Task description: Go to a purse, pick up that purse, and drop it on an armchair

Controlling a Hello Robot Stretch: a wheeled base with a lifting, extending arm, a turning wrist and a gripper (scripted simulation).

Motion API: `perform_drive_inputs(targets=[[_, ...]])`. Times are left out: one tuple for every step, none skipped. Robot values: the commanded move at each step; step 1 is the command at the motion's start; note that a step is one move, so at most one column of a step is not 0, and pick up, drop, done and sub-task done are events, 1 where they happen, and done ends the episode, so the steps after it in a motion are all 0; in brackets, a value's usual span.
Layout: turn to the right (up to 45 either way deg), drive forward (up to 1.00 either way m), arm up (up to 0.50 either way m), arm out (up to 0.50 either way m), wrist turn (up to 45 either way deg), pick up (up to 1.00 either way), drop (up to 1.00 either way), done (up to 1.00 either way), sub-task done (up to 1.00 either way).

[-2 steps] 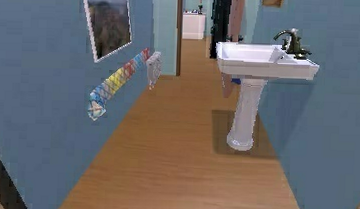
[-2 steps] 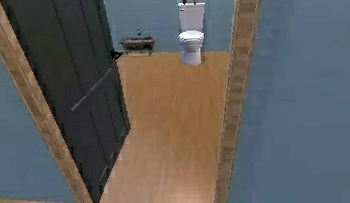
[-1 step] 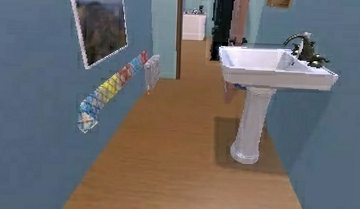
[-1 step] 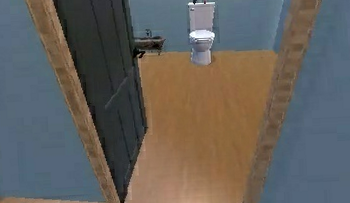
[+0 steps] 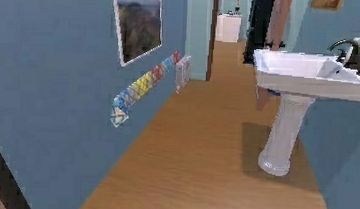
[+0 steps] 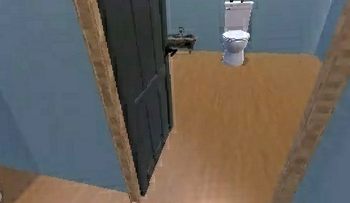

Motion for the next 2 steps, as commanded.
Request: perform_drive_inputs(targets=[[0.0, 0.9, 0.0, 0.0, 0.0, 0.0, 0.0, 0.0, 0.0], [-42.0, 0.0, 0.0, 0.0, 0.0, 0.0, 0.0, 0.0, 0.0]])
